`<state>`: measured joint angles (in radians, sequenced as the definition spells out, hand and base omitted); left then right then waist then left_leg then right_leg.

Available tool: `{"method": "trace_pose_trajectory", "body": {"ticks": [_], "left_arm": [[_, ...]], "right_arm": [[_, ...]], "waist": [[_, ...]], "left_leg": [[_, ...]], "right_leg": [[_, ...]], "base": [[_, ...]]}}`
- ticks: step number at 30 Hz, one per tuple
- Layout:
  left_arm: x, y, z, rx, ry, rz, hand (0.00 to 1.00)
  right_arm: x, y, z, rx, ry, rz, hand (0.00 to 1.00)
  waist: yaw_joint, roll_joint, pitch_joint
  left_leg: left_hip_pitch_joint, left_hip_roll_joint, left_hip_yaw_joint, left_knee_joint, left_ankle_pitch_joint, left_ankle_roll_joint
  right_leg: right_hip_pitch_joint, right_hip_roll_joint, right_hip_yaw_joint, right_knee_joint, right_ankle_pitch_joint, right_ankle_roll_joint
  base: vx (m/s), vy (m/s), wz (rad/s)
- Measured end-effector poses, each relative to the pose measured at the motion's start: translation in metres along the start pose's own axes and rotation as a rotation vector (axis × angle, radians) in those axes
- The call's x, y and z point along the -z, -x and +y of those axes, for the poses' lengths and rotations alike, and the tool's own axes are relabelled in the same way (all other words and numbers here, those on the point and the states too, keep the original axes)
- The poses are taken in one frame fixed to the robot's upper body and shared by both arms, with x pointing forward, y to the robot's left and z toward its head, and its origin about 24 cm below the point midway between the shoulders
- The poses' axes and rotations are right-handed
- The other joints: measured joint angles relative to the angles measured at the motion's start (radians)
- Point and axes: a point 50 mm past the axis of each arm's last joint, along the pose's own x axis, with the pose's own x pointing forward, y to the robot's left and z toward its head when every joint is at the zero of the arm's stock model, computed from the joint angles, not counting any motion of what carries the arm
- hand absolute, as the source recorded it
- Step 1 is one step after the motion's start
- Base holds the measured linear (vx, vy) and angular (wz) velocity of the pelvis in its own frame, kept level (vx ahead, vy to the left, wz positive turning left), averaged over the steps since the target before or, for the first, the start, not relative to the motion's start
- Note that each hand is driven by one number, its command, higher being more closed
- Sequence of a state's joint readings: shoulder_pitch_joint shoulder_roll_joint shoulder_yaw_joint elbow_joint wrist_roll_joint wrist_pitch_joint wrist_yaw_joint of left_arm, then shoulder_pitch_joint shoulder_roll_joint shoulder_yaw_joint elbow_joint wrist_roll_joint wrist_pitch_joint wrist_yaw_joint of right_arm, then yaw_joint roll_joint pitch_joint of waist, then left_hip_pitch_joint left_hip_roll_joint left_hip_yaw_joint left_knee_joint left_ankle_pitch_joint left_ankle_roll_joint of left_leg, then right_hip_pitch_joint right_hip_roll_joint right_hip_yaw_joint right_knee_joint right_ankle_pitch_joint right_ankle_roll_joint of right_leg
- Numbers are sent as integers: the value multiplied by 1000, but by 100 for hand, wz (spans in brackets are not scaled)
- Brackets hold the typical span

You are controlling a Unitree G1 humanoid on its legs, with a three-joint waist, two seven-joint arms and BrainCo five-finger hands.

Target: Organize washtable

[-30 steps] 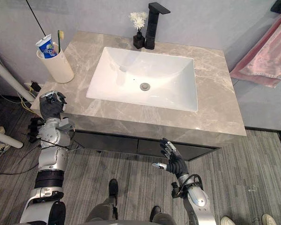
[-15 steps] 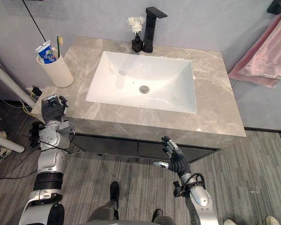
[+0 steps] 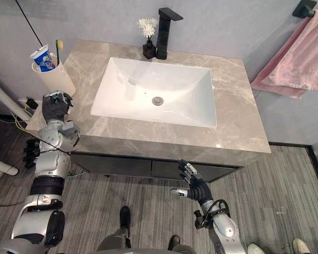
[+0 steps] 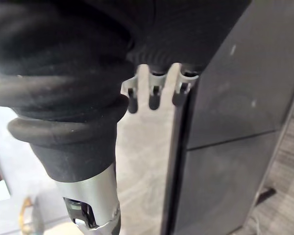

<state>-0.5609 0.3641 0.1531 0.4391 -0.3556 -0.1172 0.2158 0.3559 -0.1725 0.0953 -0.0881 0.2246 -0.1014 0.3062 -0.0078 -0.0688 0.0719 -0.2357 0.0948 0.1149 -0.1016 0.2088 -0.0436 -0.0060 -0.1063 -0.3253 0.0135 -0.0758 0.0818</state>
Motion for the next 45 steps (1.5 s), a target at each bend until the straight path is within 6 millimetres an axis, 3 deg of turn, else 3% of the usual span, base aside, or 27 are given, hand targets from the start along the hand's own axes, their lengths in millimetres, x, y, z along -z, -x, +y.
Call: {"method": "trace_pose_trajectory", "body": {"ticks": [6,11,18,34,45], "left_arm": [[-23,-19,-1,0,-12,-53,100],[-28,-25,-4,-2,-7,-61,100],[-39,-30,-2,-4,2,-90,100],[-38,-29,-1,-7,4,-90,100],[-20,-19,8,-13,1,-56,100]], "right_arm": [[1,1,0,-2,2,8,0],[1,1,-1,-5,8,11,0],[3,0,6,-31,2,15,0],[1,-2,6,-36,6,7,0],[-1,-4,5,-39,12,-1,0]], "waist": [[8,-12,-3],[8,-23,-4],[6,-61,0],[21,-81,23],[20,-80,29]], "left_leg": [[-14,9,18,4,0,0],[-30,11,25,0,0,0],[-38,10,27,5,1,0],[-45,6,15,-1,1,1],[-32,-5,0,-1,0,1]], "right_leg": [[-19,4,23,-10,13,-3],[-36,7,28,-15,22,-3],[-50,6,37,-16,25,-2],[-49,5,24,-16,24,-2],[-26,0,8,-17,22,0]], "base": [[-4,-2,-10],[-30,11,-6],[-2,5,-4],[-3,3,2],[-14,9,4]]}}
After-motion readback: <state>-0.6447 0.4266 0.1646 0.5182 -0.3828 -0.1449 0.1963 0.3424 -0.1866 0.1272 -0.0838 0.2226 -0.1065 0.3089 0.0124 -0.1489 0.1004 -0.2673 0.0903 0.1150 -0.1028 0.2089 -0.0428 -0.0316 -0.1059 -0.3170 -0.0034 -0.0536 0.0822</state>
